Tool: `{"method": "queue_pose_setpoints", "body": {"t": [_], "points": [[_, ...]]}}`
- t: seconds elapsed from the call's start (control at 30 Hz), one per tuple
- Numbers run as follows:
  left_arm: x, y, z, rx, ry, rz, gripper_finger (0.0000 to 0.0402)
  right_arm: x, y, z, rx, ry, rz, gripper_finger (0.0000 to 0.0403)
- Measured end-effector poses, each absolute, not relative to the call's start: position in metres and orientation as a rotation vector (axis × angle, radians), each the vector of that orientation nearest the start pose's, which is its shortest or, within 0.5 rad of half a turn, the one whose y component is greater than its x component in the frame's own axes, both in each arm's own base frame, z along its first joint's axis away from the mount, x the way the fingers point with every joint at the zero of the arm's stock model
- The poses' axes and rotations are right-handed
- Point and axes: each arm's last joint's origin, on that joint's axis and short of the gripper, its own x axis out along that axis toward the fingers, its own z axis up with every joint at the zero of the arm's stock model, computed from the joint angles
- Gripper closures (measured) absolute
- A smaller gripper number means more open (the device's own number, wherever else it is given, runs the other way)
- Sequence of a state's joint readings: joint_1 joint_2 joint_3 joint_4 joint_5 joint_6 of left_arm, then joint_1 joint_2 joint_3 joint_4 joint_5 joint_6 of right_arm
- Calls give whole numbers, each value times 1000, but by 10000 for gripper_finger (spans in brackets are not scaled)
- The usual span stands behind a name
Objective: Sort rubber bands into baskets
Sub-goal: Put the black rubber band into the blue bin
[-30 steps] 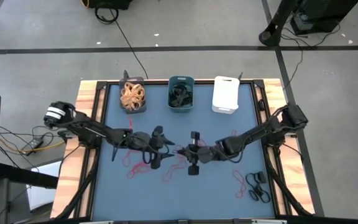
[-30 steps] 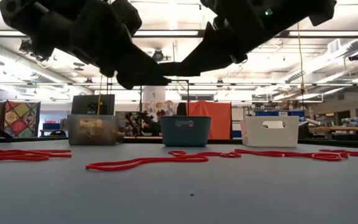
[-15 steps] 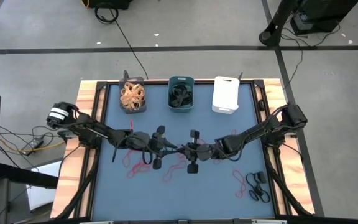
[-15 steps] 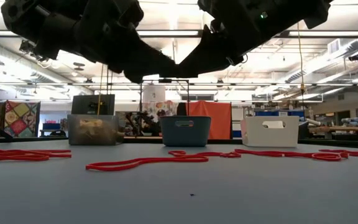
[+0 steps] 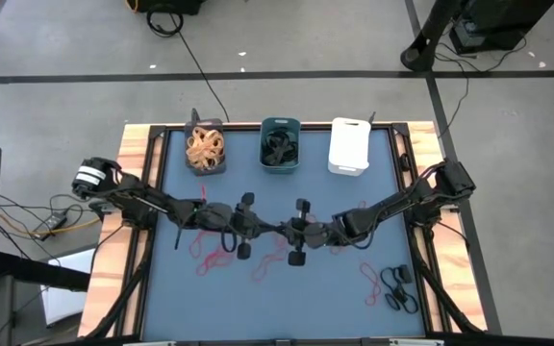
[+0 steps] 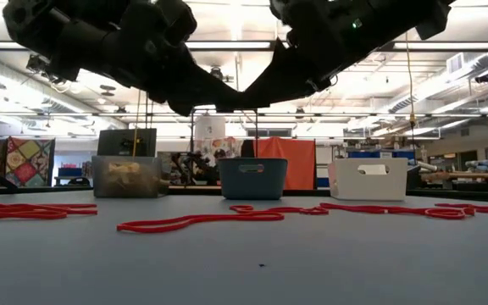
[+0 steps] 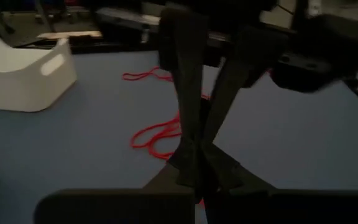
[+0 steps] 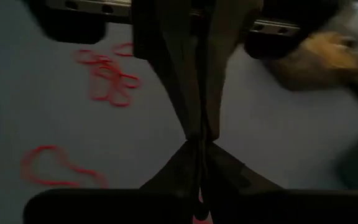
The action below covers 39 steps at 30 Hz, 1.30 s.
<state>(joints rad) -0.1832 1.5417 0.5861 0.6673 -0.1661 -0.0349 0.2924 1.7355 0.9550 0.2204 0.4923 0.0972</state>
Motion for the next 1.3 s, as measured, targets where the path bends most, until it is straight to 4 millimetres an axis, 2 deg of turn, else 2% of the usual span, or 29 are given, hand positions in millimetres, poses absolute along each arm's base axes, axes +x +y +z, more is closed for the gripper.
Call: {"method": "queue_pose_setpoints", "body": {"t": [0.13,0.33,0.47,0.6,0.77,0.9,1.07,1.3], "points": [[293,-34,175,-16,276,47,394,338,86,183,-173,573,-365,330],[295,-5,176,-32,263,143,393,321,80,189,-95,648,-483,230],[296,23,180,-50,225,238,393,307,75,190,-42,730,-538,170],[296,57,187,-59,200,349,393,294,74,187,-3,841,-541,137],[292,97,195,-96,167,476,393,283,76,182,-27,963,-525,135],[286,117,196,-107,173,521,393,275,76,179,-43,1046,-533,151],[279,131,193,-115,200,571,393,266,80,176,-22,1166,-473,168],[276,140,191,-115,195,601,393,265,86,175,60,1220,-382,186]]}}
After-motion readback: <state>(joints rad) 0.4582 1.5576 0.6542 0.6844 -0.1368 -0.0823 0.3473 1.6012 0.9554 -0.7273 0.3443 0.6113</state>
